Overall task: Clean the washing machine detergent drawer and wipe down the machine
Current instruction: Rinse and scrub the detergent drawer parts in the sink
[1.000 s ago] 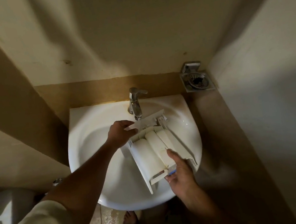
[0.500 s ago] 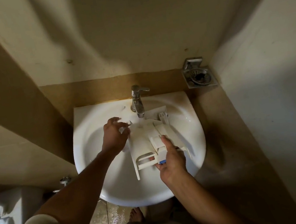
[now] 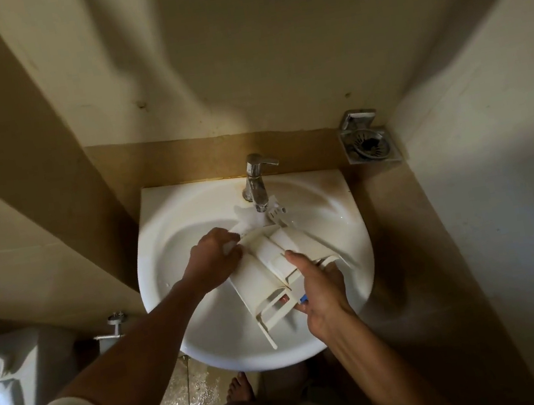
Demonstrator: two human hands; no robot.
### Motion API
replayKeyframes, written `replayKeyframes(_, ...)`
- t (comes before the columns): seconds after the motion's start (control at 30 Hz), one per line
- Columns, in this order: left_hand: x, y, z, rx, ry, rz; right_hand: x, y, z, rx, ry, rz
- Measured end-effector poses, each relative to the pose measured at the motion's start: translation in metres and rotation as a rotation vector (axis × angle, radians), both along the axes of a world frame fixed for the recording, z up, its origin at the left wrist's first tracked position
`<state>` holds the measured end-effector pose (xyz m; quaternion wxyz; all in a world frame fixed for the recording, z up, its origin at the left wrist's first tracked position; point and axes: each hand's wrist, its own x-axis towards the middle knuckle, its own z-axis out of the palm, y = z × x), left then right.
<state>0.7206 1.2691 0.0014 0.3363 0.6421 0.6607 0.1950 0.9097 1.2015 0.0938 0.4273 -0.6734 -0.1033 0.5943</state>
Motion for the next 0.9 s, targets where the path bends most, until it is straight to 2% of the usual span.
replayKeyframes(0.17,0.012,0.004,0.007,-0.089,-0.109,0.121,0.003,0.009,0.011,0.007,-0.045,0.108)
replayKeyframes(0.33,0.010,0.011,0.007,-0.020,-0.080,-0.034,0.006,0.006,0.013,-0.036,-0.072,0.184)
replayKeyframes(0.47,0.021,0.015,0.010,-0.134,-0.006,-0.059,0.004,0.004,0.016,-0.026,-0.068,0.176)
replayKeyframes(0.57,0.030,0.021,0.012,-0.116,-0.063,0.038,0.006,0.005,0.019,0.014,-0.172,0.210)
replayKeyframes(0.63,0.035,0.024,0.013,-0.100,-0.142,0.187,0.009,0.007,0.022,0.054,-0.234,0.258)
replayKeyframes(0.73,0.038,0.024,0.012,-0.082,-0.164,0.338,0.012,0.012,0.028,0.082,-0.300,0.310)
replayKeyframes(0.8,0.039,0.024,0.009,-0.068,-0.171,0.321,0.014,0.014,0.031,0.091,-0.372,0.339)
replayKeyframes(0.9,0.043,0.021,0.005,-0.099,-0.250,0.185,0.020,0.014,0.033,0.116,-0.477,0.360)
